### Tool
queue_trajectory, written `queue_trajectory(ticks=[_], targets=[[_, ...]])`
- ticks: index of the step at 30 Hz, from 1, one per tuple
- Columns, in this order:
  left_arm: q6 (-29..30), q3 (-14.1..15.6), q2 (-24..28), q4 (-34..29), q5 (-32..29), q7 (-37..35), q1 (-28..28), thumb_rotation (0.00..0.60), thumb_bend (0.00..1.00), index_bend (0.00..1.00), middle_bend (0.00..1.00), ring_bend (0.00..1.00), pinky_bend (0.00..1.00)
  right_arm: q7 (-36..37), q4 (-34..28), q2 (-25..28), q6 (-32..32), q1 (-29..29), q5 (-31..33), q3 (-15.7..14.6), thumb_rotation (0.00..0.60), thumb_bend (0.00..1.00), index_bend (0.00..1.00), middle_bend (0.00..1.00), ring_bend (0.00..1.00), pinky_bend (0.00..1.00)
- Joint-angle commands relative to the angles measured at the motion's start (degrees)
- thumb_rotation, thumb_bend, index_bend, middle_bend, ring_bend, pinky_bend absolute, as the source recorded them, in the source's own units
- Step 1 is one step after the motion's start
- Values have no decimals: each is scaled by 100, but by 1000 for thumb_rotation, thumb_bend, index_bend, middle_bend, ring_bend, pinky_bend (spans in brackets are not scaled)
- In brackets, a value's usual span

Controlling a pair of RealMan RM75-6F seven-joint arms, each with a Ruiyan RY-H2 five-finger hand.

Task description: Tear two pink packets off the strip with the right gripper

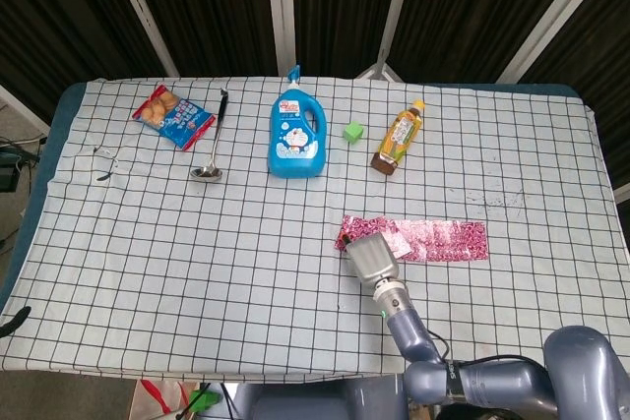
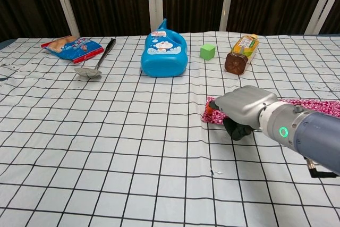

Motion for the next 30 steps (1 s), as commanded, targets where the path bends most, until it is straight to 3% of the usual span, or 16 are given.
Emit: queue_trajectory(ticks=[1, 17, 30], targets=[[1, -1, 21, 10, -3, -50, 3, 600, 275, 133, 0, 0, 85, -71, -19, -69, 57, 66, 63, 21, 600, 807, 213, 847, 888, 711], [-33, 4, 36, 17, -3, -86, -13, 600, 275, 133, 0, 0, 84, -172, -294, -57, 353, 304, 152, 183, 600, 808, 213, 847, 888, 711], [-19, -11, 22, 7, -39, -39, -8, 600, 275, 133, 0, 0, 84, -83, -654, 358, 626, 239, 126, 159, 600, 807, 213, 847, 888, 710]])
